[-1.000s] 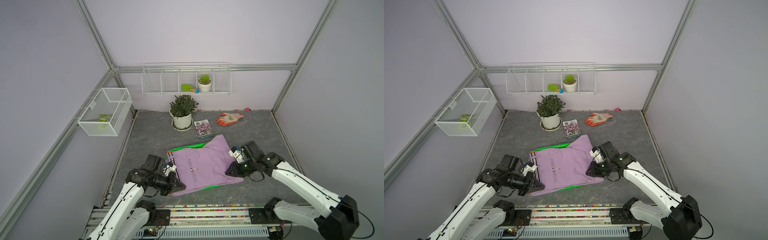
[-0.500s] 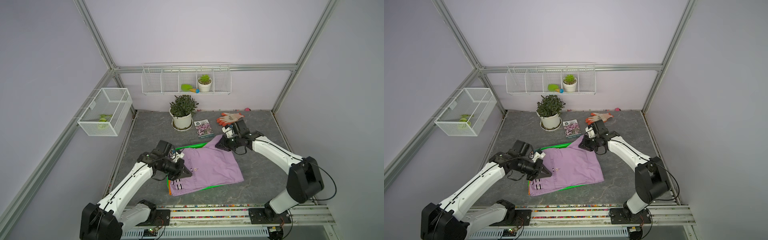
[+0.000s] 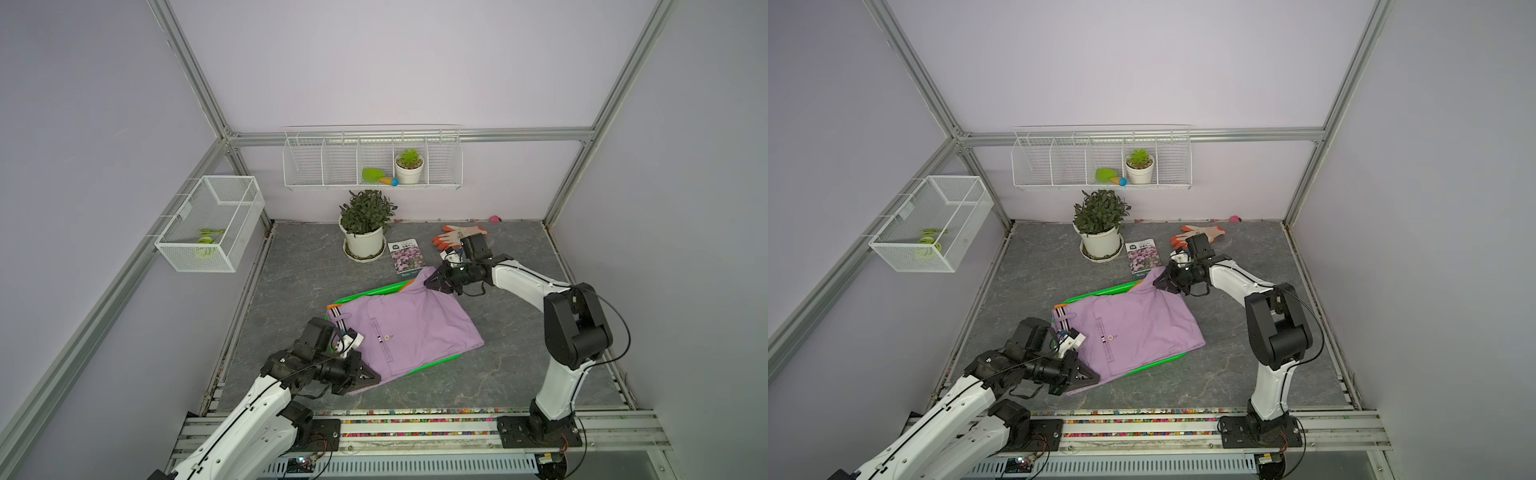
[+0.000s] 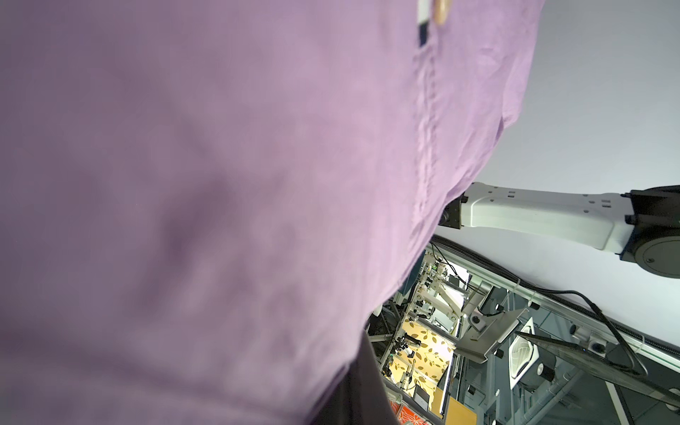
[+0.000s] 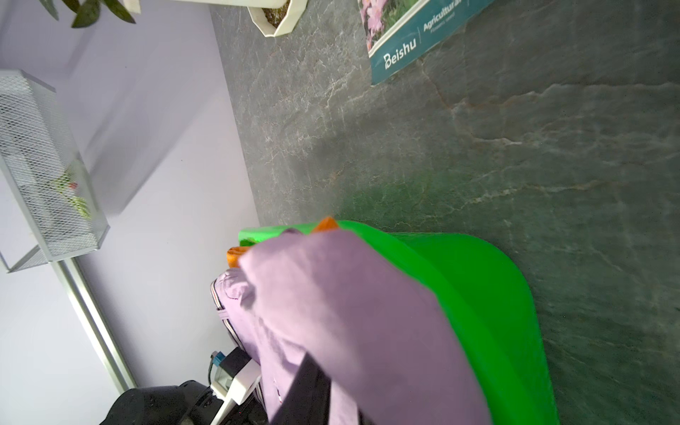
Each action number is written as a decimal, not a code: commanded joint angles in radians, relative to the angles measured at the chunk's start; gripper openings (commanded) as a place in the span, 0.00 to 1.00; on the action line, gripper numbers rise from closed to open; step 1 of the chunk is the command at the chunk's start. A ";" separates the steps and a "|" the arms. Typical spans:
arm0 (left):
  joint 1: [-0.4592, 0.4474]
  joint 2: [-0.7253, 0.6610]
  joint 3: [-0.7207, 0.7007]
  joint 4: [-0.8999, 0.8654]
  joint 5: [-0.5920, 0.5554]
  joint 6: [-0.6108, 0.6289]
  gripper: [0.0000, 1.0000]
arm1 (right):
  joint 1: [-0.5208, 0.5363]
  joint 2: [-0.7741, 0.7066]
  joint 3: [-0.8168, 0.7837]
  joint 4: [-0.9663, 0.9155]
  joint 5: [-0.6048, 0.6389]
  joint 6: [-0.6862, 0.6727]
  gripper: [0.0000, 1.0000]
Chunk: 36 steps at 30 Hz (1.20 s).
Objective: Put the folded long pants in the basket
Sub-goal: Place the long pant in the basket.
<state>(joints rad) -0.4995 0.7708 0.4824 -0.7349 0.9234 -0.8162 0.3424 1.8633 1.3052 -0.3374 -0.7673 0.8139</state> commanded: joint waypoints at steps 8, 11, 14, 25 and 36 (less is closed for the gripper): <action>-0.001 0.258 0.435 -0.192 -0.124 0.126 0.00 | 0.041 -0.065 0.063 0.074 -0.041 -0.004 0.26; 0.023 0.346 0.536 -0.221 -0.195 0.160 0.00 | 0.064 -0.023 0.088 0.090 -0.035 0.014 0.26; 0.100 0.439 0.592 -0.262 -0.230 0.210 0.00 | 0.071 0.040 0.113 0.144 -0.025 0.053 0.25; 0.403 0.438 0.373 -0.160 -0.282 0.244 0.00 | 0.004 0.147 0.095 0.130 0.072 0.005 0.21; 0.404 0.270 0.350 -0.279 -0.175 0.280 0.00 | -0.043 0.083 0.126 0.101 0.039 -0.003 0.21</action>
<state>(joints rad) -0.0994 1.0874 0.8303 -0.9733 0.6746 -0.5793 0.2905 1.9961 1.4300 -0.2024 -0.7292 0.8364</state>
